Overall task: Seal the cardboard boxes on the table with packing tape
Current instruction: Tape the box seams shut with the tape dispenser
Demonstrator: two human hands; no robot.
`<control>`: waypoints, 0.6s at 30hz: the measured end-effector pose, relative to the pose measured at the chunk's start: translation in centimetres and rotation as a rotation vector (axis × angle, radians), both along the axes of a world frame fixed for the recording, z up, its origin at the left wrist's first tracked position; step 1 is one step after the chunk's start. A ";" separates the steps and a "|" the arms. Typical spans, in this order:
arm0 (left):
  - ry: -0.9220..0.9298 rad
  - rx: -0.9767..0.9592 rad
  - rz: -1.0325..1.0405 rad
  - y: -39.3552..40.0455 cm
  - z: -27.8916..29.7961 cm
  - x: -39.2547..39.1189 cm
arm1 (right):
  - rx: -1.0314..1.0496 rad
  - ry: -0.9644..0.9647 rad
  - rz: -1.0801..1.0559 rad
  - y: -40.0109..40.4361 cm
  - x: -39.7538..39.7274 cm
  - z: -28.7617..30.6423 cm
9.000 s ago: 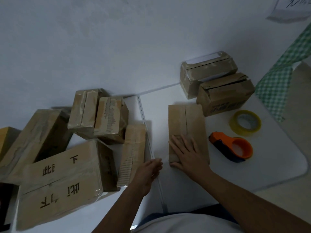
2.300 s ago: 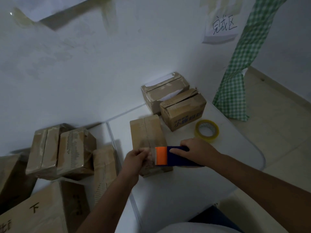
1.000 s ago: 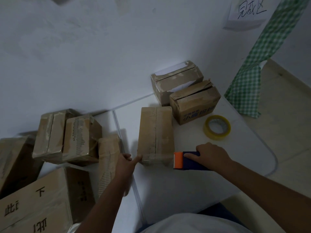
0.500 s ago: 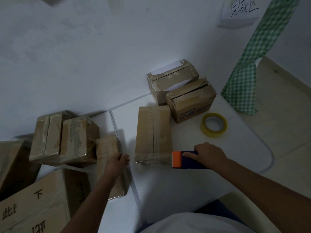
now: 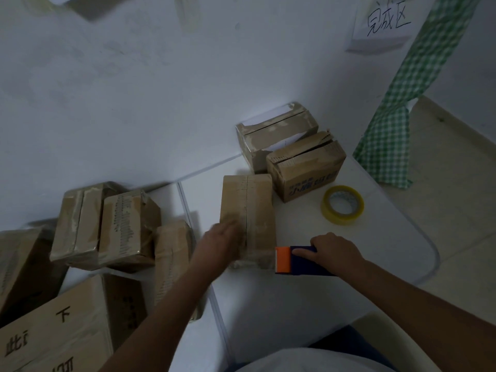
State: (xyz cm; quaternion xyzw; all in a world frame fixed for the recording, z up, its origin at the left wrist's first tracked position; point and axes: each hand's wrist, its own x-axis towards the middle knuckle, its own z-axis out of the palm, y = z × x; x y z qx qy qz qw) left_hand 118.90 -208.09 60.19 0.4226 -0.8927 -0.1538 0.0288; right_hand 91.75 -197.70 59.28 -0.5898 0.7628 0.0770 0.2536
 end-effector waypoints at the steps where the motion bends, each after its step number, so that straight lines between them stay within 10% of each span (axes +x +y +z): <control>1: -0.010 -0.007 -0.102 0.3 -0.6 -1.1 | -0.005 -0.003 -0.002 0.0 0.0 0.1; 18: -0.174 -0.060 -0.253 0.5 -5.9 -1.7 | -0.104 -0.066 0.059 2.0 -3.1 0.0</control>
